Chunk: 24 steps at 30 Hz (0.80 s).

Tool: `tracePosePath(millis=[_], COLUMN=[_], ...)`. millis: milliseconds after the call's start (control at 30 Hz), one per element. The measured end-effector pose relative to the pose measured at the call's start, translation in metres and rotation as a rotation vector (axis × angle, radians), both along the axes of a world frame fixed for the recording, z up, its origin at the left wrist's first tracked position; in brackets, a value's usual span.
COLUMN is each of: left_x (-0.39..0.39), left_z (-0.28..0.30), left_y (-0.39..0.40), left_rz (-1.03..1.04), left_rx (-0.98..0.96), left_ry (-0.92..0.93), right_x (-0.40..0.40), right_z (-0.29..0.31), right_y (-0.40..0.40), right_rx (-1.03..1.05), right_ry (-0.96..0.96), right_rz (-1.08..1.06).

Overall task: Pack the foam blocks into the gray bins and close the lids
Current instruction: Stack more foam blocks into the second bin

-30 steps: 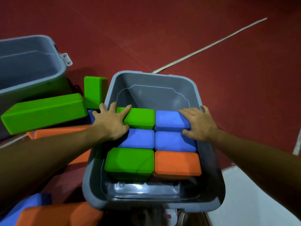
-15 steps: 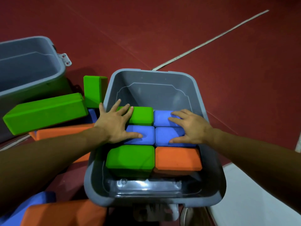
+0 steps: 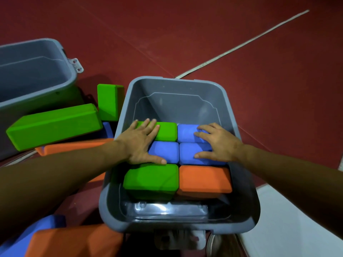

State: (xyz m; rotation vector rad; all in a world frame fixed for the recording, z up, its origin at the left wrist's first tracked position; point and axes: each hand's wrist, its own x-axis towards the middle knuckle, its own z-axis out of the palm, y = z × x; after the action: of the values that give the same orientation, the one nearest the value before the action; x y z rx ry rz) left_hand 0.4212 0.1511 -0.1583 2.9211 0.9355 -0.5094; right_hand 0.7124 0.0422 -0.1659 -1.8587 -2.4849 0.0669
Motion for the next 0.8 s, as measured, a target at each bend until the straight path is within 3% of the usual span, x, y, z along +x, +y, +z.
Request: tracePosePath(millis=[200, 567, 800], left_x=[0.005, 0.023, 0.027], left_z=[-0.009, -0.013, -0.01], left_y=[-0.012, -0.026, -0.031], left_rz=[-0.028, 0.018, 0.027], left_rx=[-0.092, -0.085, -0.082], left_ry=[-0.08, -0.043, -0.024], right_x=[-0.01, -0.009, -0.014], right_z=[0.012, 0.009, 0.018], right_y=[-0.014, -0.007, -0.003], right_rx=[-0.323, -0.243, -0.272], right_ry=[-0.16, 0.0, -0.057], right_rz=[-0.071, -0.047, -0.074])
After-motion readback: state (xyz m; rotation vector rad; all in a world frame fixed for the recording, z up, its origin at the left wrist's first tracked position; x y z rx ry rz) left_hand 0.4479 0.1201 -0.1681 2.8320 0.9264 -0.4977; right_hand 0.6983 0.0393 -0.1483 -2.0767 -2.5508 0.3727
